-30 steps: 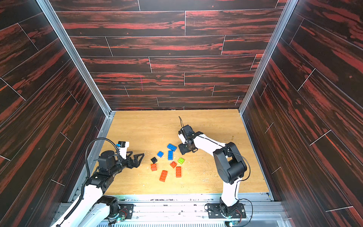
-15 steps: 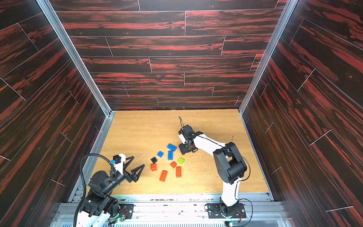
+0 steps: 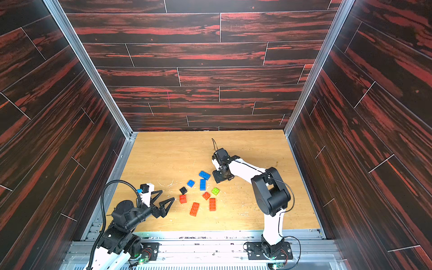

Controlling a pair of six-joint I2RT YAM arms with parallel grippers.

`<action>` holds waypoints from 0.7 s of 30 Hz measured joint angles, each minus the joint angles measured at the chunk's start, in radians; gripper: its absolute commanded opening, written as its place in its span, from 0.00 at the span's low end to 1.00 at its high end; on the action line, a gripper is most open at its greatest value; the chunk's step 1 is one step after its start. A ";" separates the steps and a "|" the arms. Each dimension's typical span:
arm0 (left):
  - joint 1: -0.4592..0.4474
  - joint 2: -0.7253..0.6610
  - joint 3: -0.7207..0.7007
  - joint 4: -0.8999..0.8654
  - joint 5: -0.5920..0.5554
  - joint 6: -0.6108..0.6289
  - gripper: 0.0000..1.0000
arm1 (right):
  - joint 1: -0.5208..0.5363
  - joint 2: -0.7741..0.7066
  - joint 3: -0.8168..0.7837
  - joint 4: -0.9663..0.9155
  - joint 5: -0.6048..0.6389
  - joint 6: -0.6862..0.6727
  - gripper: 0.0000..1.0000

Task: Assemble the letter f with lego
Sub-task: Pick up the lego brick from the center of the board.

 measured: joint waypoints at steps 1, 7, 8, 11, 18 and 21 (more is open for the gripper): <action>0.000 -0.025 0.000 -0.006 -0.003 -0.002 1.00 | 0.000 0.008 0.003 -0.001 0.001 0.001 0.50; 0.000 -0.124 0.000 -0.045 -0.018 -0.008 1.00 | 0.000 0.024 0.032 -0.014 0.003 0.003 0.47; 0.000 -0.125 0.000 -0.045 -0.018 -0.008 1.00 | 0.000 0.024 0.034 -0.014 0.003 0.003 0.46; 0.000 -0.118 0.000 -0.048 -0.016 -0.008 1.00 | 0.000 0.024 0.036 -0.018 0.004 0.005 0.42; 0.000 -0.050 0.000 -0.046 0.006 -0.007 1.00 | 0.000 0.024 0.036 -0.028 0.004 0.018 0.29; 0.000 -0.028 0.000 -0.039 0.018 -0.007 1.00 | 0.000 0.024 0.040 -0.032 0.008 0.033 0.22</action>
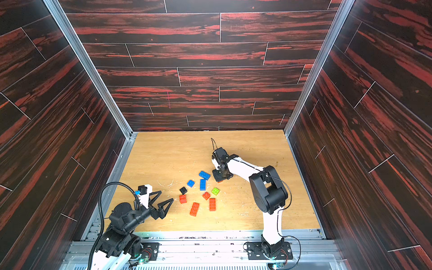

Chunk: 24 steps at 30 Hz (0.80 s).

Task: Assemble the letter f with lego
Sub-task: Pick up the lego brick from the center of the board.

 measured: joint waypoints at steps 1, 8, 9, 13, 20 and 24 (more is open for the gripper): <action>0.000 0.006 0.000 0.002 0.004 0.000 1.00 | 0.000 0.000 0.000 -0.003 0.001 0.005 0.17; 0.000 0.017 0.000 0.009 0.014 0.000 1.00 | 0.003 -0.003 0.002 -0.027 0.055 0.115 0.00; 0.000 0.017 0.000 0.012 0.014 0.000 1.00 | 0.003 -0.006 0.003 -0.040 0.071 0.139 0.00; 0.000 0.017 0.000 0.020 0.016 0.000 1.00 | 0.003 -0.025 -0.001 -0.085 0.119 0.225 0.00; 0.000 0.038 0.000 0.028 0.019 0.000 1.00 | 0.003 -0.102 -0.034 -0.107 0.164 0.317 0.00; 0.000 0.043 0.000 0.029 0.022 0.000 1.00 | 0.003 -0.110 -0.064 -0.101 0.176 0.349 0.00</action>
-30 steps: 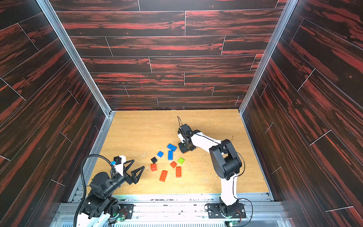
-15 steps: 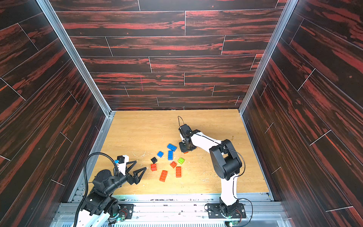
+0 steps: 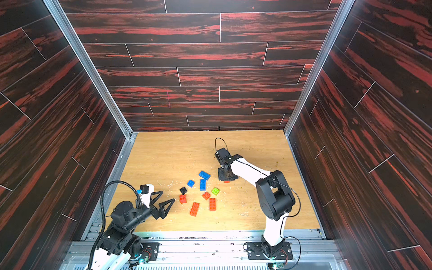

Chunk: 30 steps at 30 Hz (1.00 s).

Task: Assemble the letter f with lego
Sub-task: Pick up the lego brick from the center of the board, then place the lego brick at the center of the board.

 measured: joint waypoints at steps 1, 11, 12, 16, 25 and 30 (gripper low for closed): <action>0.000 0.000 0.000 0.001 0.000 0.000 1.00 | 0.000 0.000 -0.008 0.001 0.002 0.007 0.00; 0.000 0.000 0.000 0.002 0.000 0.000 1.00 | 0.004 0.000 -0.029 0.036 0.000 0.064 0.03; 0.000 0.000 0.000 0.002 0.000 0.000 1.00 | 0.005 0.000 -0.029 0.039 -0.002 0.066 0.04; 0.000 0.000 0.000 0.002 0.000 0.000 1.00 | 0.014 0.000 -0.034 0.048 -0.006 0.077 0.04; 0.000 0.000 0.000 0.002 0.000 0.000 1.00 | 0.037 0.001 -0.047 0.067 -0.018 0.085 0.08; 0.000 0.000 0.000 0.003 0.000 0.000 1.00 | 0.041 0.006 -0.048 0.074 -0.024 0.086 0.34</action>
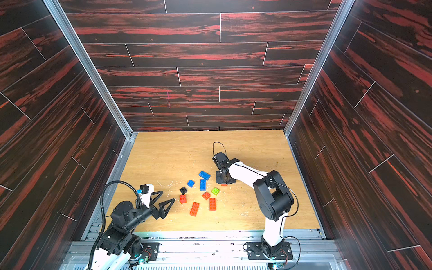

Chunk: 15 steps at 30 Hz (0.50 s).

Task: Assemble the letter f with lego
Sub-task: Place the lego brick at the center of the board.

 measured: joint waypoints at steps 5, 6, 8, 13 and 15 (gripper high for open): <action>0.000 0.000 0.000 0.000 0.000 0.000 1.00 | 0.011 0.000 0.000 0.002 -0.002 0.002 0.44; 0.000 0.000 0.000 0.000 0.000 0.000 1.00 | 0.013 0.000 0.000 0.002 -0.002 0.002 0.45; 0.000 0.000 0.000 0.000 0.000 0.000 1.00 | 0.017 0.000 0.000 0.002 -0.002 0.002 0.45; 0.000 0.000 0.000 0.000 0.000 0.000 1.00 | 0.021 0.003 0.000 0.001 0.003 0.002 0.47; 0.000 0.000 0.000 0.000 0.000 0.000 1.00 | 0.027 0.002 0.000 -0.002 0.014 0.002 0.48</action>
